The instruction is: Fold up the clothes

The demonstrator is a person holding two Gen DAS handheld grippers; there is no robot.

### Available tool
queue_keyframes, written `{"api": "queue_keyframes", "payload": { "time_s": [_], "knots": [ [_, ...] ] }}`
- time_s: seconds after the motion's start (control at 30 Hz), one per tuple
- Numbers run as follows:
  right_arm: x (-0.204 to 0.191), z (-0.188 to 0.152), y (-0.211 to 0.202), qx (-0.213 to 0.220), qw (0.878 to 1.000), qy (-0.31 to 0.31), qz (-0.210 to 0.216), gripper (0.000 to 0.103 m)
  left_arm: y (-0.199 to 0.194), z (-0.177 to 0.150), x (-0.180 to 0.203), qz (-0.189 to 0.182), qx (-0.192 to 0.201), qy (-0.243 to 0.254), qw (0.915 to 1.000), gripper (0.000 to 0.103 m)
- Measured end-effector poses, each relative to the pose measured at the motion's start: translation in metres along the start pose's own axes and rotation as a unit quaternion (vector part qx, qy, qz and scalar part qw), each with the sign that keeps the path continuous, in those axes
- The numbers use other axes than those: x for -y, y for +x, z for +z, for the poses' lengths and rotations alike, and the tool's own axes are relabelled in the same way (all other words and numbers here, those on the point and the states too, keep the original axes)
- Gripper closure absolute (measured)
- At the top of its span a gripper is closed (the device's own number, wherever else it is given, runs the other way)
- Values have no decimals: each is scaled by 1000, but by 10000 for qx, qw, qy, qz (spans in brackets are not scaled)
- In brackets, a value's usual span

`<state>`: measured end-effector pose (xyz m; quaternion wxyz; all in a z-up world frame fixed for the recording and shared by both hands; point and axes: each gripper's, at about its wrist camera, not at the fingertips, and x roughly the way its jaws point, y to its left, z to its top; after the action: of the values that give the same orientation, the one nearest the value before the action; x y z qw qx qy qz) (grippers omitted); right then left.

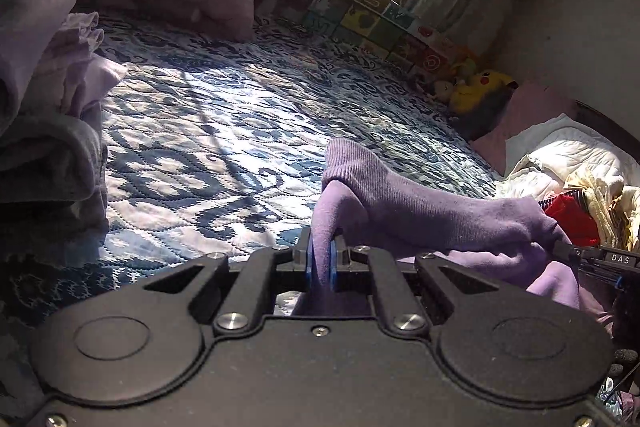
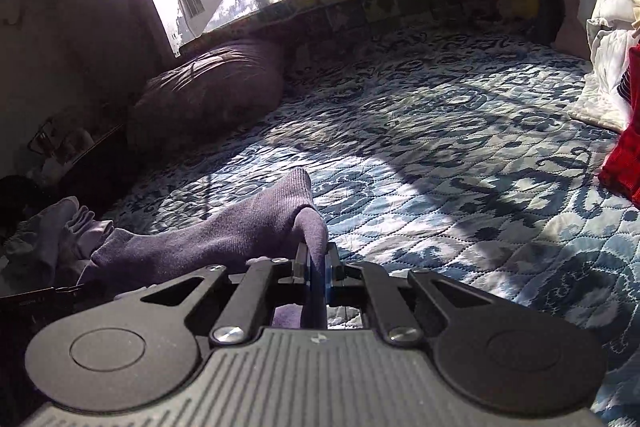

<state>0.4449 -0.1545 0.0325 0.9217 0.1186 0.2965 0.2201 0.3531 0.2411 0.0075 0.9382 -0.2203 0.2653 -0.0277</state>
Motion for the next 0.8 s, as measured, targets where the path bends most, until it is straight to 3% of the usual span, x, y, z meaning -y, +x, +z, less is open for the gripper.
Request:
{"api": "queue_keyframes", "payload": {
  "time_s": [0.17, 0.23, 0.27, 0.3, 0.37, 0.53, 0.67, 0.8],
  "knots": [
    [-12, -3, 56, -395, 9968, -176, -669, 89, 43, -1, -17, 608, -301, 4, 9977, 96],
    [-17, -10, 59, -413, 9943, -335, -925, 84, 50, -7, -17, 1076, -537, 302, 9923, 91],
    [-19, -15, 50, -346, 9944, -419, -901, 84, 44, -12, -16, 1103, -533, 476, 9913, 85],
    [-19, -20, 40, -293, 9950, -461, -831, 82, 34, -16, -15, 1048, -461, 597, 9916, 76],
    [-18, -31, 18, -214, 9959, -560, -684, 79, 14, -23, -12, 967, -366, 767, 9917, 67],
    [-24, -74, -50, -447, 9925, -1098, -285, 76, -53, -57, 7, 482, -548, 1371, 9879, 65],
    [-38, -113, -98, -845, 9816, -1713, 81, 65, -100, -93, 28, 124, -839, 1988, 9764, 55],
    [-67, -154, -142, -1112, 9613, -2499, 340, 48, -132, -127, 45, -5, -1050, 2578, 9605, 47]
  ]
}}
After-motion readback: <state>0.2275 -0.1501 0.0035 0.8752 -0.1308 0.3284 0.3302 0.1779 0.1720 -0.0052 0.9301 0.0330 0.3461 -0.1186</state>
